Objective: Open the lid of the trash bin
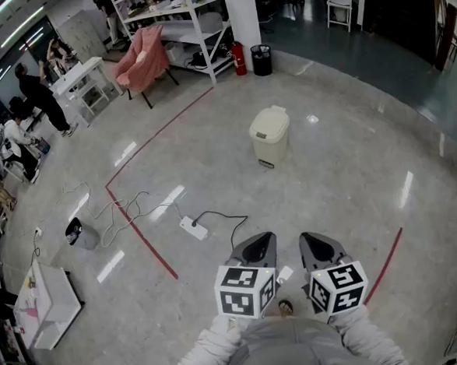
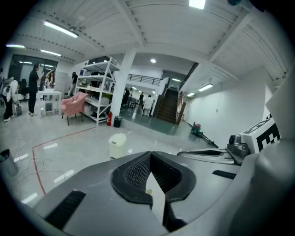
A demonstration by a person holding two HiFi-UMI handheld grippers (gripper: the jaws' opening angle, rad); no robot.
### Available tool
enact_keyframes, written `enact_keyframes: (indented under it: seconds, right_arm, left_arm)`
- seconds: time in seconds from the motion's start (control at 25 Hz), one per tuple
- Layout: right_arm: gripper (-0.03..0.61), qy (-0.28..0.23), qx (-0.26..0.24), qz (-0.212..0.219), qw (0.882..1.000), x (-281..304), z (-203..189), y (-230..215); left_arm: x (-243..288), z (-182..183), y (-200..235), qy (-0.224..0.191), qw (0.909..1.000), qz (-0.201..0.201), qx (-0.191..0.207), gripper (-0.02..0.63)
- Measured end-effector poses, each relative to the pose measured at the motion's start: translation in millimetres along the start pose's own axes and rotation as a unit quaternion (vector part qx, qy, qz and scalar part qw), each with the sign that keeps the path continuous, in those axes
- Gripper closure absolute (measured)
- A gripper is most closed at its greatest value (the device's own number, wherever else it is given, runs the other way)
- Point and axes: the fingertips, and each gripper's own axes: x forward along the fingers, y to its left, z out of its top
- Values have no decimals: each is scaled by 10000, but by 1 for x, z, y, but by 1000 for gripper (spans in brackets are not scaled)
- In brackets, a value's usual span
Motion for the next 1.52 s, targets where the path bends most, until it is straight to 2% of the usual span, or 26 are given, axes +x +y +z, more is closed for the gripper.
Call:
enact_keyframes:
  seconds: [0.36,0.64,0.84,1.52]
  right_arm:
    - [583,-13,-229,114,9997,-5,5,10]
    - [584,-38,-191,194,9996,24,21,9]
    - [583,2,-11,268,9996,62,33,-2]
    - [583,84,-95,231,9997,219,106,-30]
  left_arm:
    - [-6,7,-1,-184,9998,-1,-70,609]
    - [9,18,25,-165,9997,17,-181,609]
    - [38,34,50,-101,9998,-27,-193,609]
    - [150,115,162,32,9995,-291,-102,609]
